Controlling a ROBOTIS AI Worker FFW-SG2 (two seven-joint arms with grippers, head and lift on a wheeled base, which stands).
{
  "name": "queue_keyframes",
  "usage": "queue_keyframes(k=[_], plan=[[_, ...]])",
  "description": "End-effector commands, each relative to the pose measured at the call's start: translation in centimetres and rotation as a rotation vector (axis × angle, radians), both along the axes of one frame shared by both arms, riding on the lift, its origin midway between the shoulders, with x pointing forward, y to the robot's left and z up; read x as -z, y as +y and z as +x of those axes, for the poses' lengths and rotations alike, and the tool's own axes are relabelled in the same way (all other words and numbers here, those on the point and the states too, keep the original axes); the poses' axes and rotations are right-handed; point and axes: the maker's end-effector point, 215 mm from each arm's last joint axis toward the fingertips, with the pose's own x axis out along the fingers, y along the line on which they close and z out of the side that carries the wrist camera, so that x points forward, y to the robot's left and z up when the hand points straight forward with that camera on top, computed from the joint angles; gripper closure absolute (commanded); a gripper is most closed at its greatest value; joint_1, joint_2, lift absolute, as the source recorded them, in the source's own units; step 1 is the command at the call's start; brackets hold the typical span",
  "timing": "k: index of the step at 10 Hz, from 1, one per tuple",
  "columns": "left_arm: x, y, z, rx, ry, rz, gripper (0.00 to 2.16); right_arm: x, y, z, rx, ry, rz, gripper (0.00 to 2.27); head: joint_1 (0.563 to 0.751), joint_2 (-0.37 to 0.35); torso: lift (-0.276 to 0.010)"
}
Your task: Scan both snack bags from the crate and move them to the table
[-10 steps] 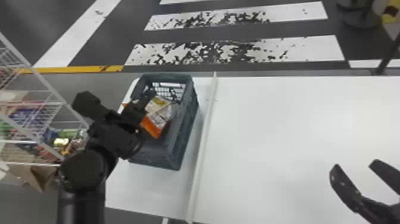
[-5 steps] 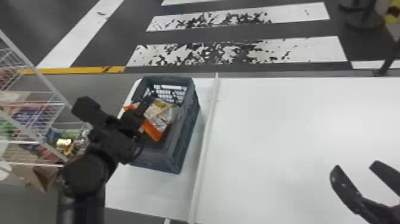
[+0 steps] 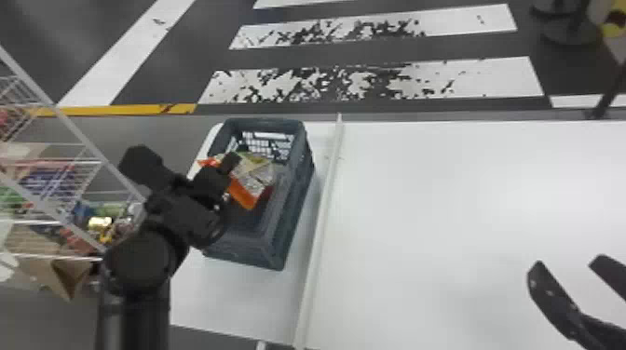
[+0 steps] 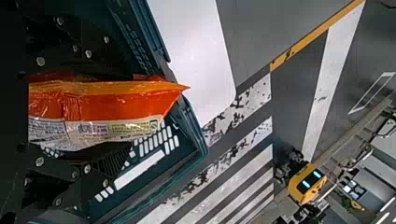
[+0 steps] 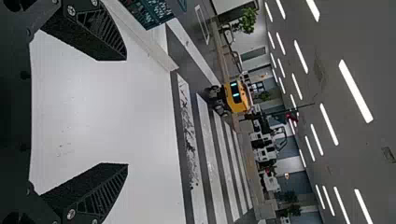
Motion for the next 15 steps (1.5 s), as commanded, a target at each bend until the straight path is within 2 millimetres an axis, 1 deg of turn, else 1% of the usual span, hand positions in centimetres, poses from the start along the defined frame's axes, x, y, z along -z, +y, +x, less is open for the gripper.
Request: queue_keyframes(k=[1,2,4,5,7,8,9,11,12,14,15], plan=[[0.6,-1.1,-0.4,0.027,0.026,0.001,1.86,-0.2,-0.4,-0.1,0.009,-0.003,0.006,0.12,0.695,0.208,-0.087],[0.5,-1.5,-0.7,0.045,0.023,0.006,1.89,-0.5,-0.3,-0.2,0.007,-0.011,0.012,0.12,0.695,0.203,-0.087],[-0.7,-2.1,-1.4,0.063,0.006,0.036,1.89,-1.0,-0.2,-0.3,0.002,-0.026,0.037,0.12,0.695,0.186,-0.087],[-1.7,-2.0,-2.0,0.060,-0.004,0.064,1.89,-1.2,-0.3,-0.3,0.002,-0.033,0.041,0.12,0.695,0.185,-0.087],[-4.2,-2.2,-2.5,0.063,-0.044,0.116,1.89,-1.7,-0.3,-0.6,0.002,-0.052,0.049,0.12,0.695,0.187,-0.087],[-5.6,-2.6,-2.9,0.074,-0.068,0.137,1.89,-1.8,-0.3,-0.9,0.000,-0.053,0.052,0.12,0.695,0.187,-0.087],[-7.0,-3.1,-3.3,0.082,-0.084,0.192,1.89,-2.1,-0.8,-1.0,0.008,-0.059,0.065,0.12,0.695,0.183,-0.087],[-10.6,-4.2,-4.7,0.094,-0.132,0.299,1.89,-2.7,-1.7,-1.0,0.025,-0.069,0.076,0.12,0.695,0.169,-0.087],[-12.5,-4.6,-5.7,0.092,-0.152,0.369,1.89,-2.8,-1.8,-1.0,0.029,-0.071,0.076,0.12,0.695,0.155,-0.087],[-17.1,-5.7,-7.9,0.092,-0.225,0.484,1.89,-2.8,-1.8,-0.8,0.030,-0.072,0.073,0.12,0.695,0.137,-0.087],[-19.2,-6.7,-8.9,0.110,-0.267,0.512,1.89,-2.7,-1.8,-0.7,0.031,-0.070,0.071,0.12,0.695,0.129,-0.087]])
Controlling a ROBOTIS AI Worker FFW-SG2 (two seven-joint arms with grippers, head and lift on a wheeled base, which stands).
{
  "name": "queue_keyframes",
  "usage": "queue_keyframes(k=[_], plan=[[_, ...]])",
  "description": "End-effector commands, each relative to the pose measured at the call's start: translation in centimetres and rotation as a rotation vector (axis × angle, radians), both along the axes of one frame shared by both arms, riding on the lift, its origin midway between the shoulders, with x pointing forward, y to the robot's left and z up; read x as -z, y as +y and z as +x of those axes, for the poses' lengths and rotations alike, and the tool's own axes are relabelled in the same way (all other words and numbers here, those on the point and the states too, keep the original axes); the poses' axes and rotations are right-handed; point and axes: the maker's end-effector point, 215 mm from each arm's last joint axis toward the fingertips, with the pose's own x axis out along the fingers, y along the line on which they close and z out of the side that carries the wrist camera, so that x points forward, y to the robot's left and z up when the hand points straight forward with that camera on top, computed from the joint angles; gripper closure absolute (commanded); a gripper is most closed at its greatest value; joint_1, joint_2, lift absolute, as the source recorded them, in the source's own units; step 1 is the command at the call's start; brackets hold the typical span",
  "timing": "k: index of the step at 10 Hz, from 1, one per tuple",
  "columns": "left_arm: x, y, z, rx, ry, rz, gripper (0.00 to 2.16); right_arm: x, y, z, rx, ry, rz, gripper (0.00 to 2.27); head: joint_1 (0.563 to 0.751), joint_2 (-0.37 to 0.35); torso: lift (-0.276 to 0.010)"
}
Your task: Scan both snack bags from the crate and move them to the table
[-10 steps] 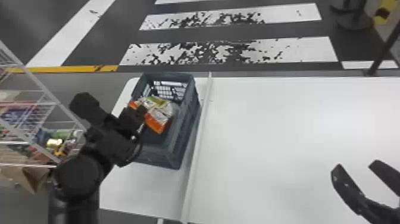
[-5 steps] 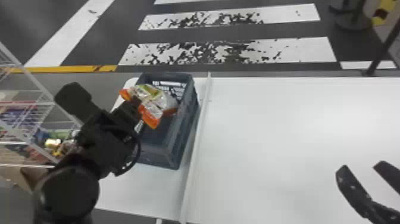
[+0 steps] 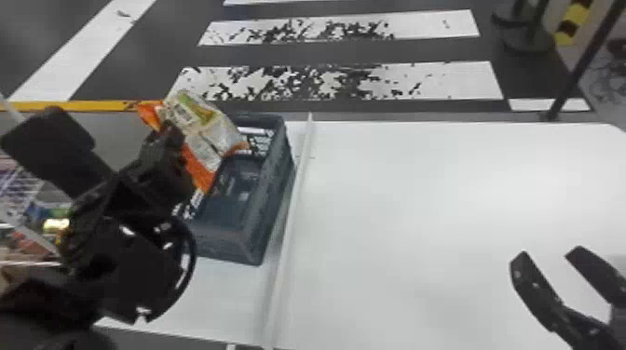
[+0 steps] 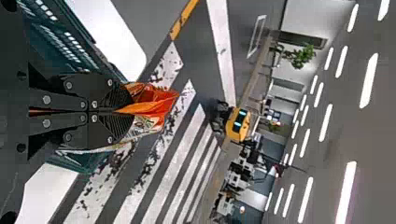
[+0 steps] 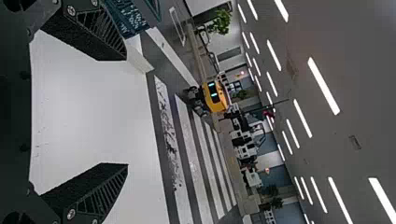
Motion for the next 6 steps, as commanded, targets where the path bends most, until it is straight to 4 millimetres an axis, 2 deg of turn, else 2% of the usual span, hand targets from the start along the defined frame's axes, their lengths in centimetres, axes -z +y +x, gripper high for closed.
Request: queue_keyframes(k=[1,2,3,4,5,6], plan=[[-3.7,-2.1,-1.7,0.061,-0.080,0.016,1.89,0.1,-0.1,0.1,0.003,0.002,-0.005,0.12,0.695,0.116,-0.087],[-5.8,-4.7,-2.7,0.159,-0.126,0.009,1.89,0.2,-0.4,0.4,0.015,0.004,-0.031,0.12,0.695,0.102,-0.087],[-6.2,-7.1,-3.3,0.252,-0.138,-0.018,1.89,0.5,-1.2,1.0,0.061,0.011,-0.091,0.12,0.695,0.063,-0.087],[-5.6,-10.1,-3.8,0.356,-0.127,-0.051,1.89,0.4,-1.9,1.6,0.089,0.010,-0.110,0.12,0.695,0.009,-0.087],[-4.1,-13.1,-4.5,0.482,-0.106,-0.105,1.89,0.5,-2.5,2.1,0.113,0.017,-0.118,0.12,0.695,-0.048,-0.087],[-0.4,-16.8,-5.3,0.664,-0.042,-0.187,1.89,0.6,-3.4,2.3,0.136,0.024,-0.125,0.12,0.695,-0.081,-0.087]])
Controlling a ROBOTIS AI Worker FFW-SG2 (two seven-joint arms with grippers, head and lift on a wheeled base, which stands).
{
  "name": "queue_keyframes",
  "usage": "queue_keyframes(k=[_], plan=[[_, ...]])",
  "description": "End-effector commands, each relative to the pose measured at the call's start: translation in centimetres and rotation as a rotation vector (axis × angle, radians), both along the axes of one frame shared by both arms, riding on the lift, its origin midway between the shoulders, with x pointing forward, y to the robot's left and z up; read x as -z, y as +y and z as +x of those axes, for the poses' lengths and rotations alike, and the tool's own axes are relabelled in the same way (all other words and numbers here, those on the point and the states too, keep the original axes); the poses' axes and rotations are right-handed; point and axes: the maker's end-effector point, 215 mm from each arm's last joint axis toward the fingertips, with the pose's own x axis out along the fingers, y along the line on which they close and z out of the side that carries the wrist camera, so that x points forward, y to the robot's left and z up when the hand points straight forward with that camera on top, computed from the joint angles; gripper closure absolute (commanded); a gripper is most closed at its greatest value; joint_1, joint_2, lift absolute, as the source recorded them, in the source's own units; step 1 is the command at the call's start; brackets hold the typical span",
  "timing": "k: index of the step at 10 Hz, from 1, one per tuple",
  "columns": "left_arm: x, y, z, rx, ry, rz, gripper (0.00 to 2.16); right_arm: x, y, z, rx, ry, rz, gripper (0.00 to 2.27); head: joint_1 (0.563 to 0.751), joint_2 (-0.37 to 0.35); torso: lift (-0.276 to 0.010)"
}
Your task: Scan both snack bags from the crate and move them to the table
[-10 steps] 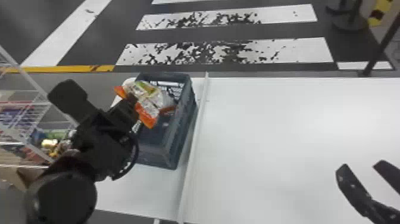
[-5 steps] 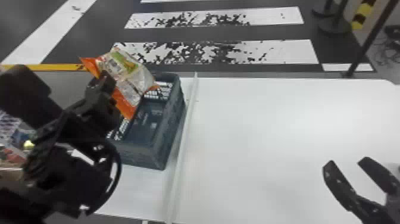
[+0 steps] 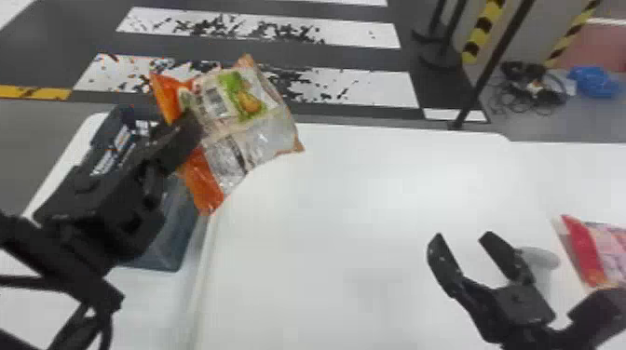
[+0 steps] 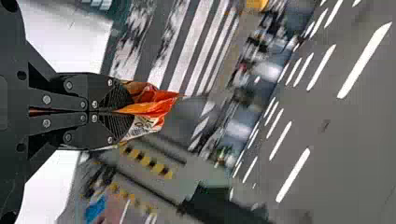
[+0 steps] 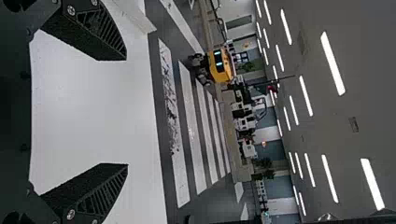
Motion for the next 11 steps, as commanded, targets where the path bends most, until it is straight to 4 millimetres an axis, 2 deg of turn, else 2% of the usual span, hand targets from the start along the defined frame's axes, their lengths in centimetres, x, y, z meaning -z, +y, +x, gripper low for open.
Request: queue_keyframes(k=[1,2,4,6,7,9,11], plan=[[6.2,-2.6,-1.2,0.155,0.155,-0.073,1.89,-0.3,-1.1,0.2,0.029,-0.003,-0.006,0.12,0.695,-0.154,-0.087],[9.0,-3.7,-2.0,0.237,0.230,-0.181,1.89,-0.1,-1.8,0.3,0.056,0.003,-0.011,0.12,0.695,-0.217,-0.087],[14.5,-5.8,-3.9,0.367,0.377,-0.336,1.89,-0.1,-2.5,0.8,0.077,0.007,-0.019,0.11,0.695,-0.286,-0.087],[17.9,-8.6,-5.2,0.502,0.517,-0.428,1.89,-0.4,-2.9,1.1,0.094,0.001,-0.023,0.11,0.695,-0.325,-0.087],[18.9,-10.2,-4.9,0.531,0.541,-0.423,1.89,-0.4,-3.2,1.1,0.098,-0.001,-0.025,0.11,0.695,-0.350,-0.087],[22.1,-13.1,-3.6,0.560,0.600,-0.328,1.89,-0.7,-4.5,1.0,0.118,-0.006,-0.022,0.11,0.695,-0.350,-0.087],[26.2,-17.4,-2.3,0.627,0.685,-0.250,1.89,-1.1,-5.4,0.9,0.127,-0.015,-0.019,0.11,0.695,-0.350,-0.087]])
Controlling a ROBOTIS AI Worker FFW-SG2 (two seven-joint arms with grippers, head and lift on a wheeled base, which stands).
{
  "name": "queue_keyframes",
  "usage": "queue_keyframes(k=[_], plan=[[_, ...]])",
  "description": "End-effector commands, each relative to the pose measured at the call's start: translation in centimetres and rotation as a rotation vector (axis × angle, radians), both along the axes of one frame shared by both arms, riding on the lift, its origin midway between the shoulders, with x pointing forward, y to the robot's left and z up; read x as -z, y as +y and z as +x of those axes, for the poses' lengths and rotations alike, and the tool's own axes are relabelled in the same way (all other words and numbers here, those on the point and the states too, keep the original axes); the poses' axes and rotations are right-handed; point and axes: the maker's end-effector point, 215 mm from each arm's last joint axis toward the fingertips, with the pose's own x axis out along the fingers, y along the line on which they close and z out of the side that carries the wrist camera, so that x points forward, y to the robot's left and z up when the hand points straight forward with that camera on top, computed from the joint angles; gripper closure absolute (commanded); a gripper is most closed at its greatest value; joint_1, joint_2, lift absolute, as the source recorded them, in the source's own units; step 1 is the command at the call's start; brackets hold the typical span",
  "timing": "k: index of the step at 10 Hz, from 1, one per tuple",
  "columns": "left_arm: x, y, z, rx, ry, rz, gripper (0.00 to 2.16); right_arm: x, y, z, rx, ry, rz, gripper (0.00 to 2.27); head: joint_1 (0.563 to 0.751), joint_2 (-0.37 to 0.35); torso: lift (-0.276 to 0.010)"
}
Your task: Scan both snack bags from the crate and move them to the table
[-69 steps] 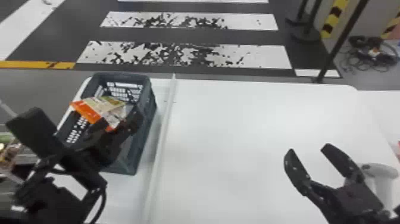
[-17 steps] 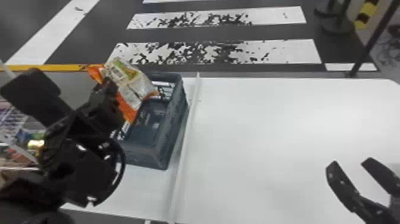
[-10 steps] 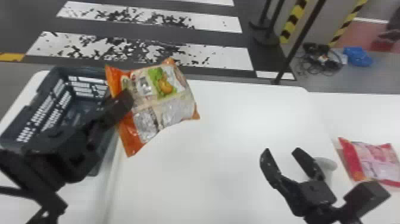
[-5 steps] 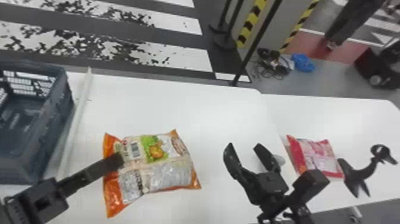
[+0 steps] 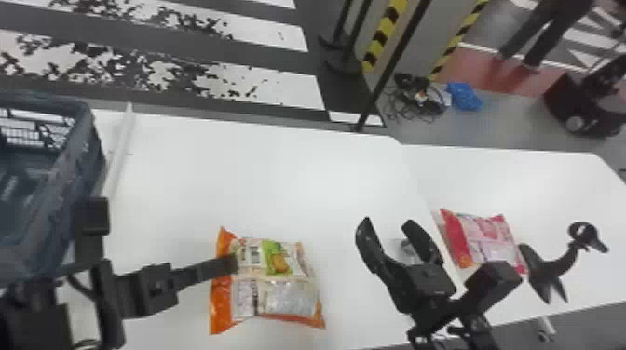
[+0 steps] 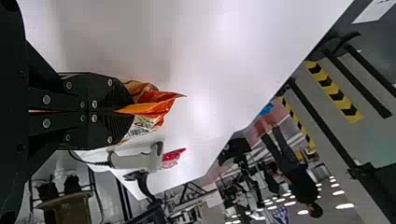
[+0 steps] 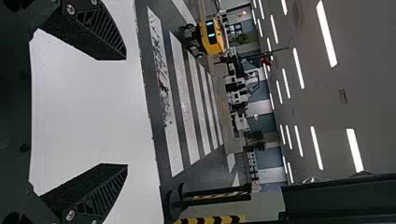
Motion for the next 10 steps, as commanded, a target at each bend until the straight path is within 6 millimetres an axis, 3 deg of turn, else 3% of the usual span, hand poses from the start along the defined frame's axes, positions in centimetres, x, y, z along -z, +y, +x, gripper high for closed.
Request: queue_keyframes(k=[1,3,4,5,6,9,10], plan=[[2.5,-4.2,1.1,0.078,0.026,0.044,1.89,-0.3,-0.8,-0.3,0.008,-0.006,0.002,0.11,0.695,-0.350,-0.087],[4.6,-6.0,3.7,0.101,-0.027,0.125,1.84,-0.4,-2.1,-1.1,0.013,-0.004,0.005,0.11,0.695,-0.350,-0.087],[5.1,-6.1,4.5,0.110,-0.050,0.164,1.63,-0.4,-2.6,-1.3,0.010,-0.004,0.017,0.11,0.695,-0.350,-0.087],[4.7,-6.5,5.2,0.108,-0.089,0.180,0.71,-0.2,-2.7,-1.4,0.012,-0.001,0.017,0.11,0.695,-0.350,-0.087],[4.5,-6.3,5.5,0.109,-0.109,0.201,0.00,-0.2,-2.5,-1.4,0.007,-0.001,0.021,0.11,0.695,-0.350,-0.087],[0.6,-5.7,6.7,0.079,-0.266,0.289,0.03,0.3,-0.7,-1.6,-0.039,0.011,0.041,0.11,0.695,-0.350,-0.087],[-1.4,-4.4,8.6,0.009,-0.363,0.325,0.04,0.6,-0.3,-1.8,-0.050,0.019,0.045,0.11,0.695,-0.350,-0.087]])
